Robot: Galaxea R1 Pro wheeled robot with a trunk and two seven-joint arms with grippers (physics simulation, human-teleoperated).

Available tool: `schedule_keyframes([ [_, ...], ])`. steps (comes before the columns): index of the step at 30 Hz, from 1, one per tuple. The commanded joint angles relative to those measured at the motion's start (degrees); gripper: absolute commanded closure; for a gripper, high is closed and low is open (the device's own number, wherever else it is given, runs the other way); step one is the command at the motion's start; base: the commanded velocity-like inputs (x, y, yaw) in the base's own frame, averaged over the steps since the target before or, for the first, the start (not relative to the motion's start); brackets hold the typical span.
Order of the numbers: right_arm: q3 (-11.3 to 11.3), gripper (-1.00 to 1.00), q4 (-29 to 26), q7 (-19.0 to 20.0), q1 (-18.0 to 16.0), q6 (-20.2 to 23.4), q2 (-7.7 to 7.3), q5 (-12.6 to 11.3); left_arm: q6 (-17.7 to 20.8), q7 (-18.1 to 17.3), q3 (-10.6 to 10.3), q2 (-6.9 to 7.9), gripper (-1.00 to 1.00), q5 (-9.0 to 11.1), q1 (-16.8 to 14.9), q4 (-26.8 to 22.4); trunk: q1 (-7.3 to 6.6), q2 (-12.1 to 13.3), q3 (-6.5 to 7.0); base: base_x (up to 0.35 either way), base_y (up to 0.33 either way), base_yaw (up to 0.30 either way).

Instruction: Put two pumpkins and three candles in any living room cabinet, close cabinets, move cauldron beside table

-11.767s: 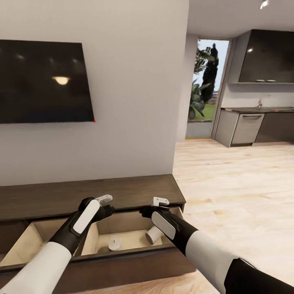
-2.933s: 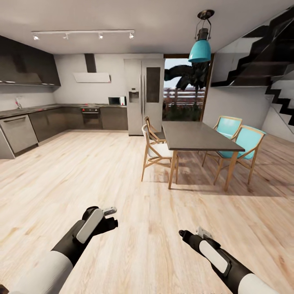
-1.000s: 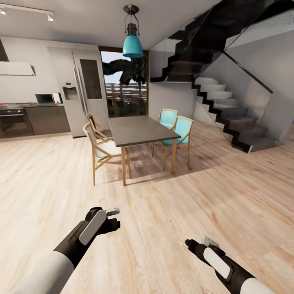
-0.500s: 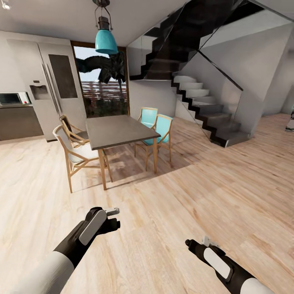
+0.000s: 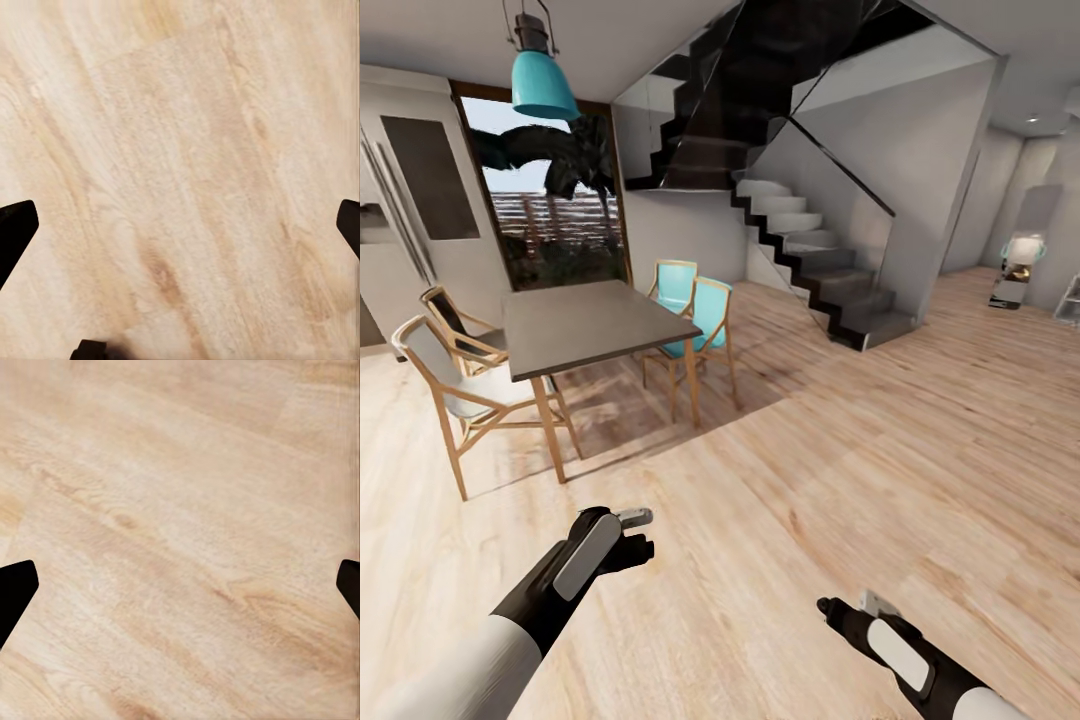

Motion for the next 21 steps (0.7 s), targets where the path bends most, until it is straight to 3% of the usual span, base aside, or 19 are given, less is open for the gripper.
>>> schedule_keyframes([
  [1, 0.4, -1.0, 0.0, -0.3, -0.1, 0.1, -0.06, -0.3, 0.0, 0.6, -0.2, 0.07, -1.0, 0.6, 0.0, -0.1, 0.0, 0.0, -0.12, 0.049, -0.059, -0.234],
  [13, 0.3, -1.0, 0.2, 0.0, 0.0, 0.0, -0.14, -0.3, 0.1, 0.6, -0.1, 0.07, -1.0, 0.8, 0.0, -0.1, 0.0, 0.0, -0.83, 0.002, -0.006, -0.233],
  [21, 0.3, -1.0, 0.2, 0.0, 0.0, 0.0, -0.1, -0.3, 0.1, 0.6, -0.2, 0.07, -1.0, 0.9, 0.0, -0.1, 0.0, 0.0, -1.3, -0.119, 0.073, -0.233],
])
